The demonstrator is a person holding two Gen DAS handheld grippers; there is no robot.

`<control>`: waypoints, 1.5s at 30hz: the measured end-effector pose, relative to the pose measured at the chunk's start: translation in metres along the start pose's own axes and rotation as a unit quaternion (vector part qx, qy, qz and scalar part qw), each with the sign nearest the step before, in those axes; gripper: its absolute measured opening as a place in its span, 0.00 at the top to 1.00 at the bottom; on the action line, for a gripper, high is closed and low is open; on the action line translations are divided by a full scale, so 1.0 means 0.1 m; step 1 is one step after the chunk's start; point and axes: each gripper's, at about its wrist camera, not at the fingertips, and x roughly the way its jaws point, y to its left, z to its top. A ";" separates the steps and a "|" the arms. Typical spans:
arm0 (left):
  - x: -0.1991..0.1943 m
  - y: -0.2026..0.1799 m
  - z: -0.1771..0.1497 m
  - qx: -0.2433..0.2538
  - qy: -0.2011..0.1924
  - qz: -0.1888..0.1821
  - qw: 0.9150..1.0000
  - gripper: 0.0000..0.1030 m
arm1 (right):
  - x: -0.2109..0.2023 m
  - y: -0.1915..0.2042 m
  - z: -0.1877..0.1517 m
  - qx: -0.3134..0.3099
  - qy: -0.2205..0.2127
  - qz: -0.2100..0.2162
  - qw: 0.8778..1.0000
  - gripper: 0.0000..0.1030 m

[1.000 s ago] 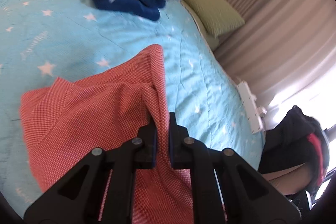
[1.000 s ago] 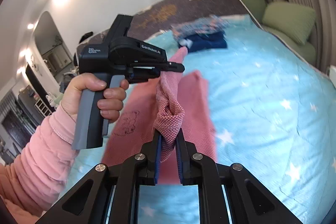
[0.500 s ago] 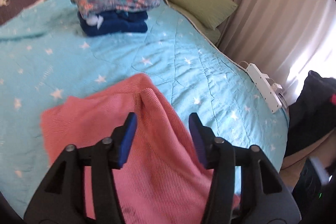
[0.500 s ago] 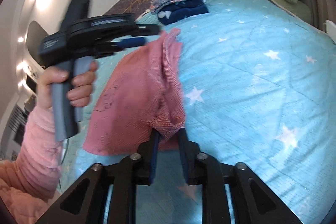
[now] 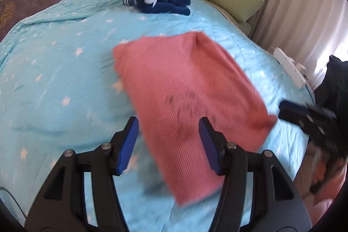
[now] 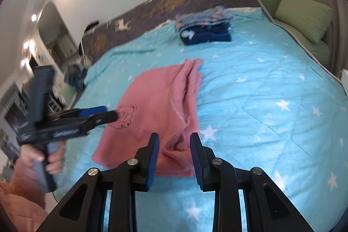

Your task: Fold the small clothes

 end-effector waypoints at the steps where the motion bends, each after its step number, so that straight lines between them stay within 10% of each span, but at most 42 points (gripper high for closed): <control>1: -0.04 0.01 -0.08 0.002 0.002 -0.001 1.000 0.43 | 0.08 0.01 0.02 -0.001 0.009 -0.003 1.000 0.70; 28: 0.03 -0.11 -0.64 0.014 0.022 0.008 1.000 0.35 | 0.29 -0.08 -0.09 0.031 0.045 -0.010 0.998 0.57; 32: 0.01 -0.12 -0.64 0.016 0.011 0.015 1.000 0.35 | 0.32 -0.25 -0.13 0.076 0.057 -0.010 0.995 0.81; 45: -0.03 -0.07 -0.64 0.008 0.005 0.017 1.000 0.35 | 0.23 -0.52 -0.22 0.165 0.072 0.046 0.983 0.79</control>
